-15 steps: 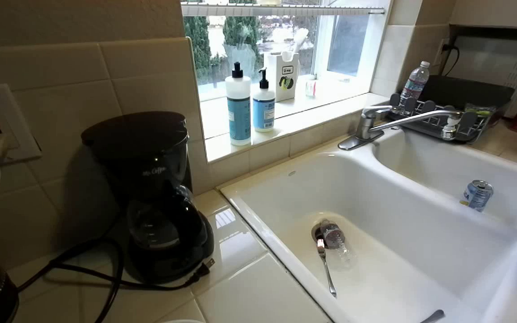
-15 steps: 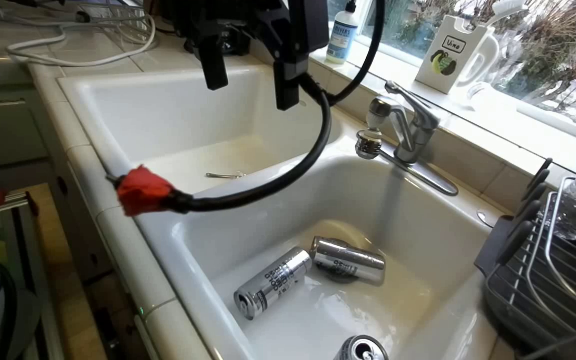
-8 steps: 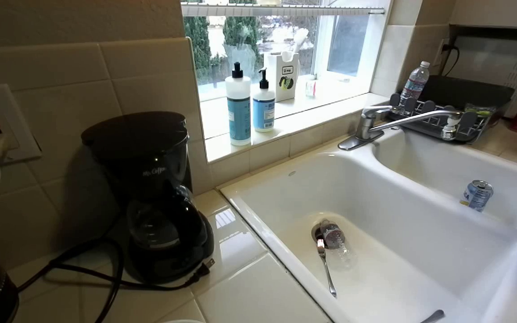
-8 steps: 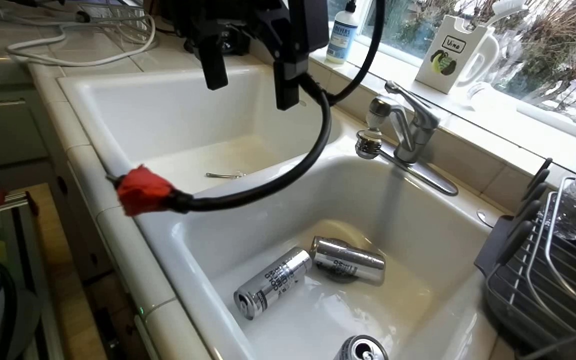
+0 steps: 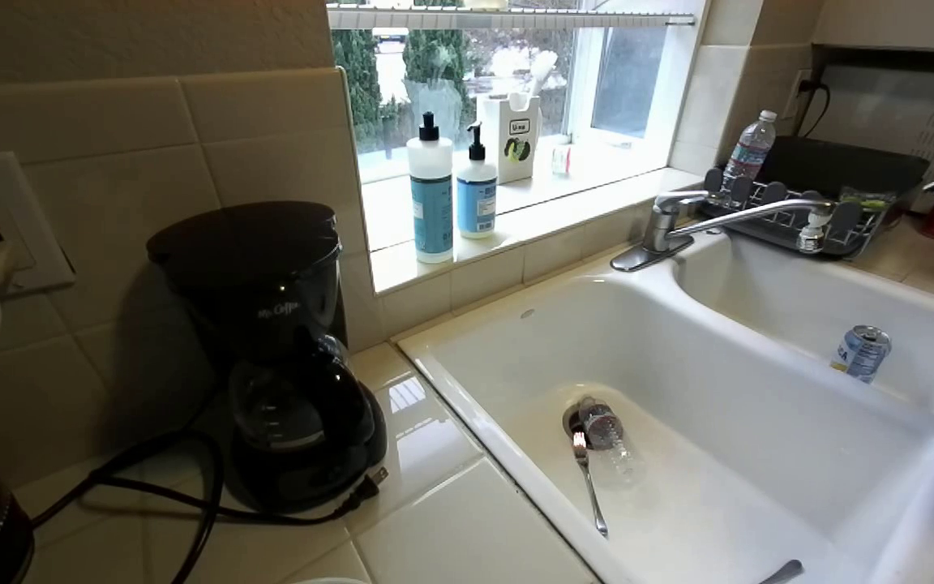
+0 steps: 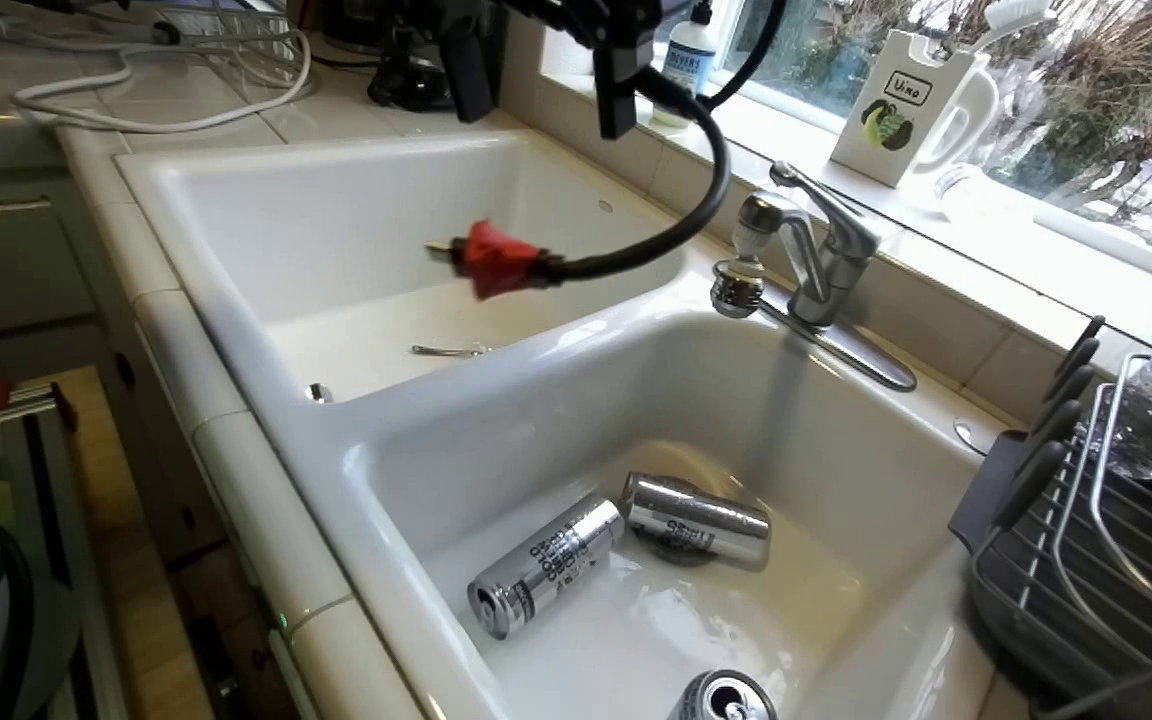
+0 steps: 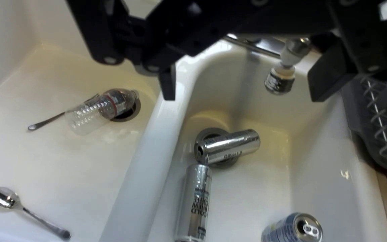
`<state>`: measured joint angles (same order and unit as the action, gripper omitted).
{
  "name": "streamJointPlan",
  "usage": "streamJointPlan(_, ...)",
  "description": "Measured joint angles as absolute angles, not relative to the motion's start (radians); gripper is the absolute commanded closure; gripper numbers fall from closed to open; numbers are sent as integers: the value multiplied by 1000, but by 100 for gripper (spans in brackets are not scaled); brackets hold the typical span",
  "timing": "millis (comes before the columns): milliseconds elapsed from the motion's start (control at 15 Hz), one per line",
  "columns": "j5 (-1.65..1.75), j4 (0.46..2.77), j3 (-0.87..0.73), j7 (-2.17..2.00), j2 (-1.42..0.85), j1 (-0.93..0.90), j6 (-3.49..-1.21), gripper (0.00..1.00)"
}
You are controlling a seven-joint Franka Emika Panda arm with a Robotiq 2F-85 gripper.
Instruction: Put the pump bottle on the left side of the counter.
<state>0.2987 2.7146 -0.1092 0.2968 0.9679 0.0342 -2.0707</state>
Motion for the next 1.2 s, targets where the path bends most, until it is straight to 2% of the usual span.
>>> streamJointPlan(667,206,2562,-99,329,655,-155,-2567,0)
streamJointPlan(867,152,2487,-96,355,565,-202,-2609,0)
streamJointPlan(1200,152,2489,-93,355,569,-189,-2609,0)
